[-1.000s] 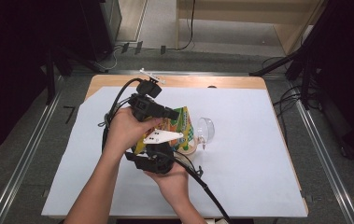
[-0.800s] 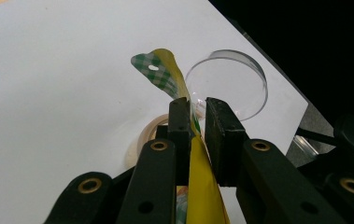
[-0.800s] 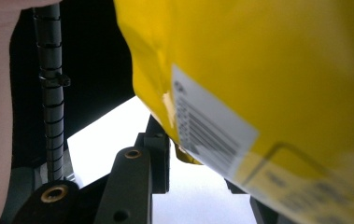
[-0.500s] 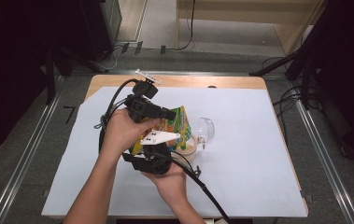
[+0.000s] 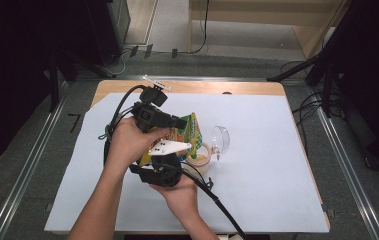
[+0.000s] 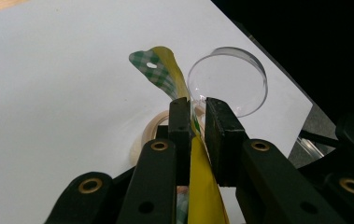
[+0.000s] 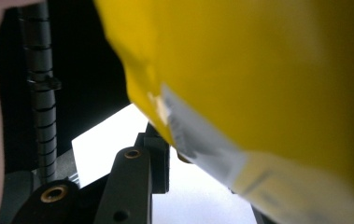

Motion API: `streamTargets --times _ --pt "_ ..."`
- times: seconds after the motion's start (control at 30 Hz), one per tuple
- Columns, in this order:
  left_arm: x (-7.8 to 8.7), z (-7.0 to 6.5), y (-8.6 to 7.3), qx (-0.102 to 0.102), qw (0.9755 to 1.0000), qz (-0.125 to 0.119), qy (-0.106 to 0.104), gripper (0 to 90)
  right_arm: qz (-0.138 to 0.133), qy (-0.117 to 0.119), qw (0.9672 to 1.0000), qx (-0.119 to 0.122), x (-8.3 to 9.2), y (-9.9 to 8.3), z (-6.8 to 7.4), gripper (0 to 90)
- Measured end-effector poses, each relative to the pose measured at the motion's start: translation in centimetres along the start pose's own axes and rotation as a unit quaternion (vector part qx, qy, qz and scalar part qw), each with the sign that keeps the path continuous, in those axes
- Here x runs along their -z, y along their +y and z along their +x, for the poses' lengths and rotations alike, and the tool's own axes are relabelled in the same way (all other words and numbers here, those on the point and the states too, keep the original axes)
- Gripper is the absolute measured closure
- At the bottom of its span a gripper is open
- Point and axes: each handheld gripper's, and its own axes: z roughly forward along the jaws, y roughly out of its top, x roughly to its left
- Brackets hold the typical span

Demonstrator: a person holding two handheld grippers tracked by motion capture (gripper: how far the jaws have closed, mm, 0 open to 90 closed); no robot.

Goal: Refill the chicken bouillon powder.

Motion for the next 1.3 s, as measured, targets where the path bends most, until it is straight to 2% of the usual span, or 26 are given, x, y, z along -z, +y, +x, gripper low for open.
streamTargets --times 0.2,0.27,0.43,1.3 --pt "0.17 0.34 -0.07 0.006 0.9997 0.000 -0.024 81.6 -0.003 -0.001 1.0000 0.007 -0.15 -0.16 -0.09 69.4" --pt "0.17 0.40 -0.09 0.008 0.9997 -0.001 -0.025 81.7 -0.004 0.001 1.0000 0.005 -0.20 -0.22 -0.22 69.5" --pt "0.16 0.30 -0.07 0.006 0.9999 -0.002 -0.016 81.7 -0.004 0.007 1.0000 -0.004 -0.14 -0.12 -0.24 69.6" --pt "0.06 0.32 -0.08 0.008 0.9998 -0.001 -0.016 81.6 0.000 0.006 1.0000 -0.001 -0.07 -0.12 -0.20 69.6"
